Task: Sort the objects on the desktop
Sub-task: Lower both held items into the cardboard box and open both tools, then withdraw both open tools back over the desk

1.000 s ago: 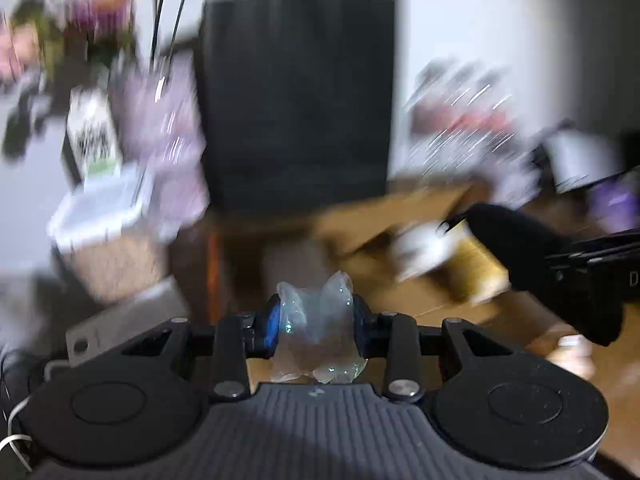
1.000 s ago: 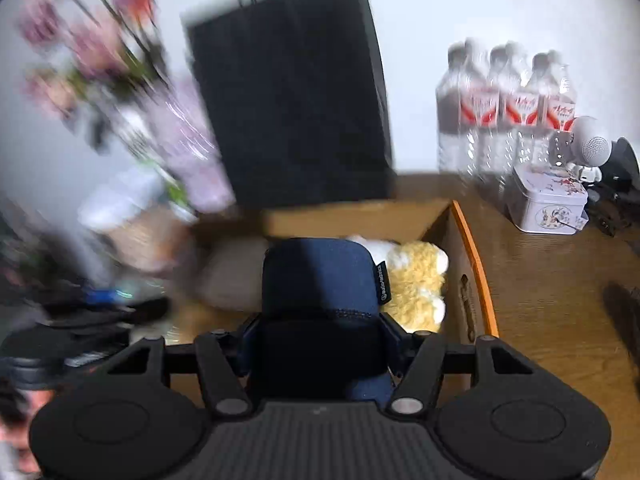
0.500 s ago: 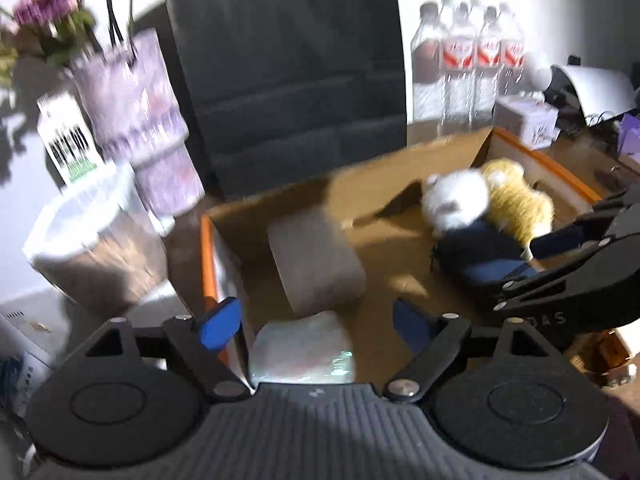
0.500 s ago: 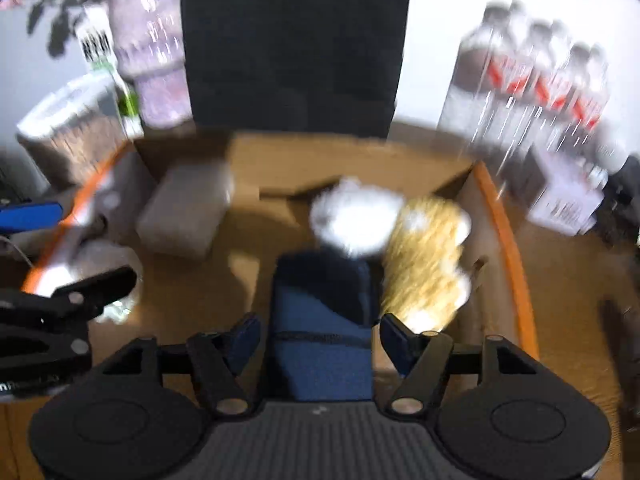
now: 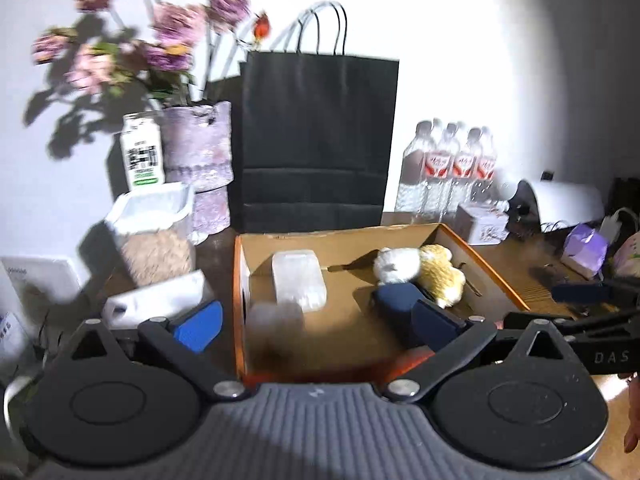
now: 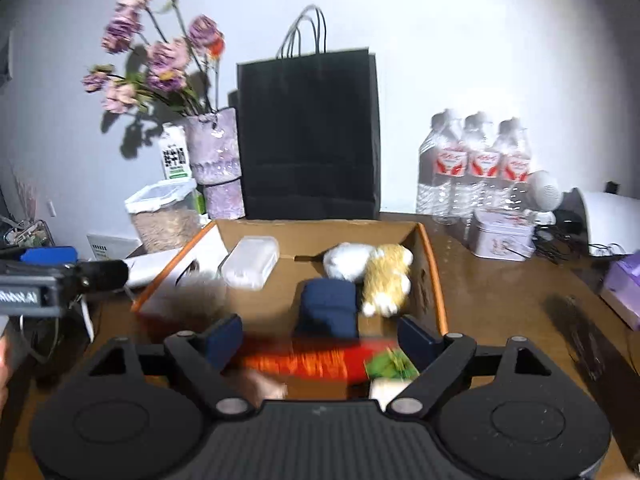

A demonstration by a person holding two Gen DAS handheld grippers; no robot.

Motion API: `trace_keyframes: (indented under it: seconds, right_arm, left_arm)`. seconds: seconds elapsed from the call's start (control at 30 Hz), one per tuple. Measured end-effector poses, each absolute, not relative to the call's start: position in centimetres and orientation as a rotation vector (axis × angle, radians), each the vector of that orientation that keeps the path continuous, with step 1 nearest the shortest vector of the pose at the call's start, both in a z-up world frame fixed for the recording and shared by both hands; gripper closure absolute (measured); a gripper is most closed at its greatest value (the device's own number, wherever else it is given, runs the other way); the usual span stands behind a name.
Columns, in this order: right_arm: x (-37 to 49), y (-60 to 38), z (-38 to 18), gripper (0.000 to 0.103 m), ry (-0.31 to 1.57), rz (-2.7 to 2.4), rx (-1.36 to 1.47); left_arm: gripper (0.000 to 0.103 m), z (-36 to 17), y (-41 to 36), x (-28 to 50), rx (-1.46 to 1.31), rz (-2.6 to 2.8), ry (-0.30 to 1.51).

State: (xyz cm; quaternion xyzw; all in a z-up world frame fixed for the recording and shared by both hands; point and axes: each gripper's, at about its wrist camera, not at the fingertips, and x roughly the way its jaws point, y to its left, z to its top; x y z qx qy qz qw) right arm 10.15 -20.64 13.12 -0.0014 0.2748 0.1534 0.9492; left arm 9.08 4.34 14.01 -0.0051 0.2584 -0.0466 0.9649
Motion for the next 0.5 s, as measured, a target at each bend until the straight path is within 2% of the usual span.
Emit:
trace_keyframes:
  seconds: [0.23,0.5]
  right_arm:
    - [1.3,-22.9,7.1,0.017,0.533,0.282,-0.031]
    - [-3.8,-23.5,3.4,0.016,0.543,0.272,-0.065]
  left_arm:
    - [0.0,8.3,3.1,-1.3,-0.055,-0.127,0.453]
    - [0.0,2.6,0.6,-6.5,-0.003,-0.169,0.487]
